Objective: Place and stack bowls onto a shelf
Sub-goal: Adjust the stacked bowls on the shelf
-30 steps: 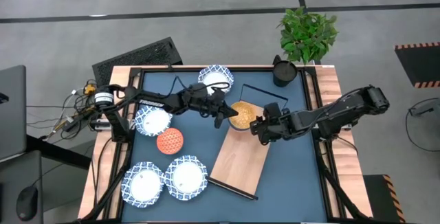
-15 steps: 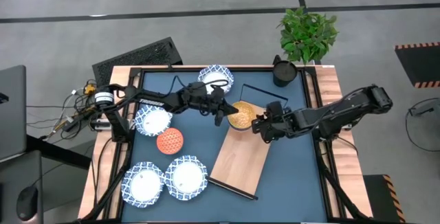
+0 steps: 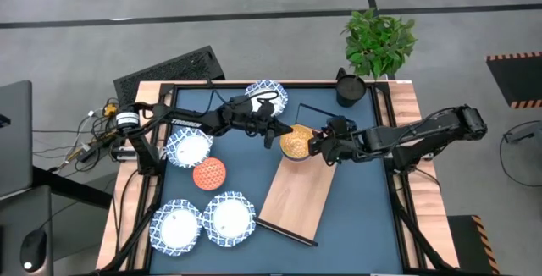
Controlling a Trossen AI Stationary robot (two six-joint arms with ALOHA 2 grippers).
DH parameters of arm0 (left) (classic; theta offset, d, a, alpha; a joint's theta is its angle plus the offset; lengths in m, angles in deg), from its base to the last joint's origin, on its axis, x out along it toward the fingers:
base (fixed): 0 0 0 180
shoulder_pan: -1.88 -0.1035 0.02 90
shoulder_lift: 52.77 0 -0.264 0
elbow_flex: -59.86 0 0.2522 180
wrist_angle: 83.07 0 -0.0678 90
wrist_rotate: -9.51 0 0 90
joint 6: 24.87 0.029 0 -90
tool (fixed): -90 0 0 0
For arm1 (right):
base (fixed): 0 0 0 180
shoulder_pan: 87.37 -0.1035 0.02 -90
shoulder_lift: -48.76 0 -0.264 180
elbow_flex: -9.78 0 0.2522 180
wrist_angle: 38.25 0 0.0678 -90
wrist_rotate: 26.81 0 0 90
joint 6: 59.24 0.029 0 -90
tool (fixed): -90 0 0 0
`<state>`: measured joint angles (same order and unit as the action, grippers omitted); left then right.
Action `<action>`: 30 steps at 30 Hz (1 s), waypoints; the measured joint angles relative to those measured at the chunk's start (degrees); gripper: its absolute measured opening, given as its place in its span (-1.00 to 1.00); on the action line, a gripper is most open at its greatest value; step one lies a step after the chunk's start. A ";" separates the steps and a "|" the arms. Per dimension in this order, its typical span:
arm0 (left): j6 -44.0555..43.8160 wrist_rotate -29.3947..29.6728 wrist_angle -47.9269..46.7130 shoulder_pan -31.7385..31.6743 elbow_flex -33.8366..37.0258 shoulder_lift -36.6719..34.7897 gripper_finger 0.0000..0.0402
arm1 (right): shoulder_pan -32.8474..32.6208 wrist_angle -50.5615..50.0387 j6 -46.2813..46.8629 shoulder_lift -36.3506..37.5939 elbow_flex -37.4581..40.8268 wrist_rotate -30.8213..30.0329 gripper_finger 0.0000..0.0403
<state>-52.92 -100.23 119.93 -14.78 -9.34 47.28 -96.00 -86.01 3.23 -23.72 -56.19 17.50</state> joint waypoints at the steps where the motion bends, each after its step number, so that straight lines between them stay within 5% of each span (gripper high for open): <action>1: -0.06 0.00 0.00 0.00 0.00 0.00 -1.00 | 0.22 -0.58 -0.01 -0.01 0.01 0.09 0.03; 30: -0.24 -0.55 -0.37 0.02 0.00 -0.09 -1.00 | 2.75 -0.09 -1.56 -3.06 0.17 4.17 0.03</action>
<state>-53.16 -100.78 119.56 -14.76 -9.34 47.19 -93.25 -86.09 1.67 -26.78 -56.02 21.67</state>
